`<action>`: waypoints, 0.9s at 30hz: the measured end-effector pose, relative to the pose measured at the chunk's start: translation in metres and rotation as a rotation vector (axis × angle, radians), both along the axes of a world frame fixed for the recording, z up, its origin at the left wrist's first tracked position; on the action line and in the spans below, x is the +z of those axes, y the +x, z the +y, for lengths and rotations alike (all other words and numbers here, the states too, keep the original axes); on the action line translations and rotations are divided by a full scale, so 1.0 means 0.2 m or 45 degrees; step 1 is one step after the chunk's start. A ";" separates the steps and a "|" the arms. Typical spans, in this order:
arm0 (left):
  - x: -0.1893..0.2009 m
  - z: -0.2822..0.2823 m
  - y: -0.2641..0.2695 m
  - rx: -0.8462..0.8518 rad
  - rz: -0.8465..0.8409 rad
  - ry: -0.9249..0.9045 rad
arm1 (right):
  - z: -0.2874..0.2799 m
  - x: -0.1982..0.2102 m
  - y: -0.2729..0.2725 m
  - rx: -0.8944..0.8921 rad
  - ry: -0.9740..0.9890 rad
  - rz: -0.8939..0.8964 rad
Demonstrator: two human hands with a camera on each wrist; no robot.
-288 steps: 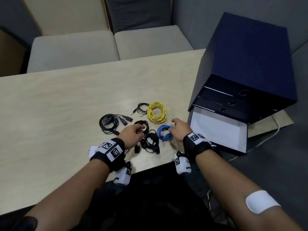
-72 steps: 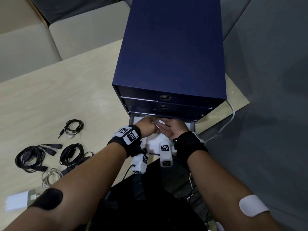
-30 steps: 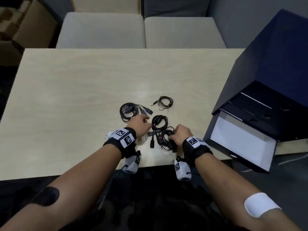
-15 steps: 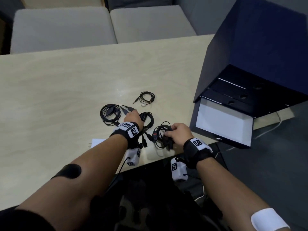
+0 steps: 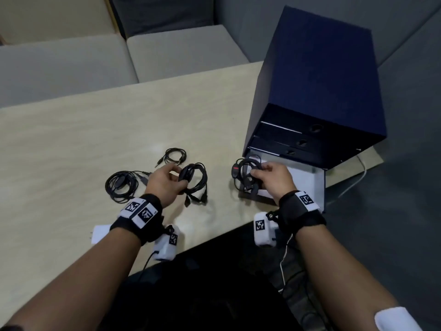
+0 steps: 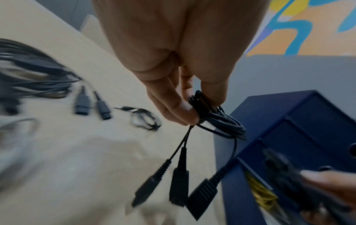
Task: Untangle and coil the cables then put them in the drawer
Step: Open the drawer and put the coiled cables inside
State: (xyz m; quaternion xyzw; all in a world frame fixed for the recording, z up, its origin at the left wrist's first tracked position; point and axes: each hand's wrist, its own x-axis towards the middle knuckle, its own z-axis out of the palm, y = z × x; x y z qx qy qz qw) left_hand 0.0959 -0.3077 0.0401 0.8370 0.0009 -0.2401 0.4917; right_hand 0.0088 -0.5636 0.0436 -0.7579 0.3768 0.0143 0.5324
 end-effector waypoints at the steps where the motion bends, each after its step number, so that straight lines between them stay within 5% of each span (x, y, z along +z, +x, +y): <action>1: 0.04 -0.05 0.00 -0.019 -0.008 -0.026 | -0.08 0.00 0.00 -0.039 0.005 0.008; 10: 0.16 -0.31 0.00 -0.071 -0.050 -0.053 | -0.37 -0.23 0.08 -0.202 0.159 0.241; 22: 0.19 -0.43 -0.04 -0.101 -0.081 -0.016 | -0.40 -0.35 0.20 -0.415 0.549 0.092; 27: 0.21 -0.45 -0.04 -0.195 -0.095 -0.018 | -0.38 -0.31 0.14 -0.273 0.298 0.125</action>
